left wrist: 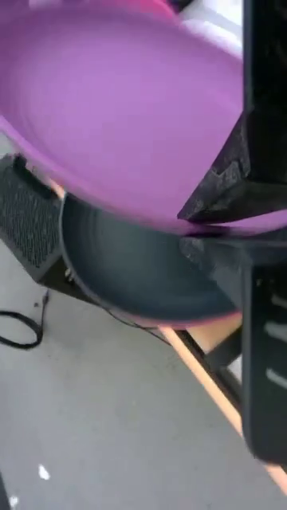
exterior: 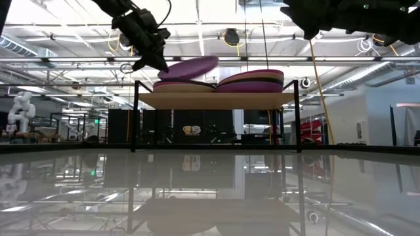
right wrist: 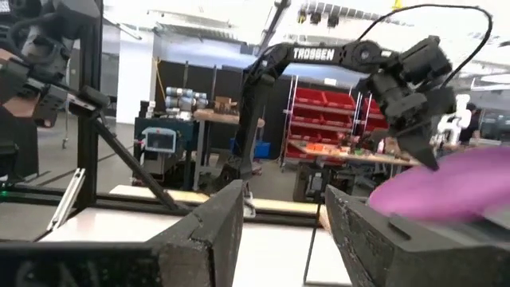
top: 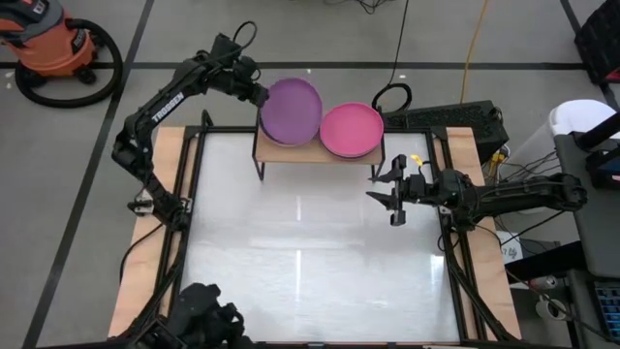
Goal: Place and stack plates onto a shelf
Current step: Stack the purple plate on top of the black plate on the shelf, then return to Home Position
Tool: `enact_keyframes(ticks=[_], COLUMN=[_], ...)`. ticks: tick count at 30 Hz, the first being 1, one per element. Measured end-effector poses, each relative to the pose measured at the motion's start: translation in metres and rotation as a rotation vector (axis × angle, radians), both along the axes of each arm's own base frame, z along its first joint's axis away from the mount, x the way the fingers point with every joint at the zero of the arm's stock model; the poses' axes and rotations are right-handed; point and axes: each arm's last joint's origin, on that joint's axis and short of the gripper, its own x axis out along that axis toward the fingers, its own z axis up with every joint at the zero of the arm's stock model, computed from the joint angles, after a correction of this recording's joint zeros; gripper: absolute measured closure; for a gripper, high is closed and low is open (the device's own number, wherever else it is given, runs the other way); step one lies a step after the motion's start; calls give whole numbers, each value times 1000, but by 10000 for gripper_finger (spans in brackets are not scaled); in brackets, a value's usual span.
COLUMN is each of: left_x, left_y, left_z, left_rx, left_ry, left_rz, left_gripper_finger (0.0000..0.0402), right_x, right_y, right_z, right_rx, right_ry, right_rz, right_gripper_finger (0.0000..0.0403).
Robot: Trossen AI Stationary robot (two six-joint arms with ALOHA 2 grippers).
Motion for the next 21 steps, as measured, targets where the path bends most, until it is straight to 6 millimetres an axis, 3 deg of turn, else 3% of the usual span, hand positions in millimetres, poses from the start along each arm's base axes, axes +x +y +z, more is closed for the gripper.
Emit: enact_keyframes(ticks=[10,14,17,21], left_x=[0,-8,-20,-36], left_y=[-2,-12,-37,-101], left_z=[4,22,51,84], left_rx=[106,169,287,476], left_ry=[25,-8,-61,-151], left_rz=[-68,-82,-155,-300], left_gripper_finger=[278,248,247,273], right_x=[-1,-1,-1,-7], right_y=[0,0,0,0], right_z=[5,3,1,1], right_rx=[-42,-42,-44,-56], right_ry=[-52,-27,-4,25], right_rz=[-10,-10,-10,-25], right_gripper_finger=[243,243,243,243])
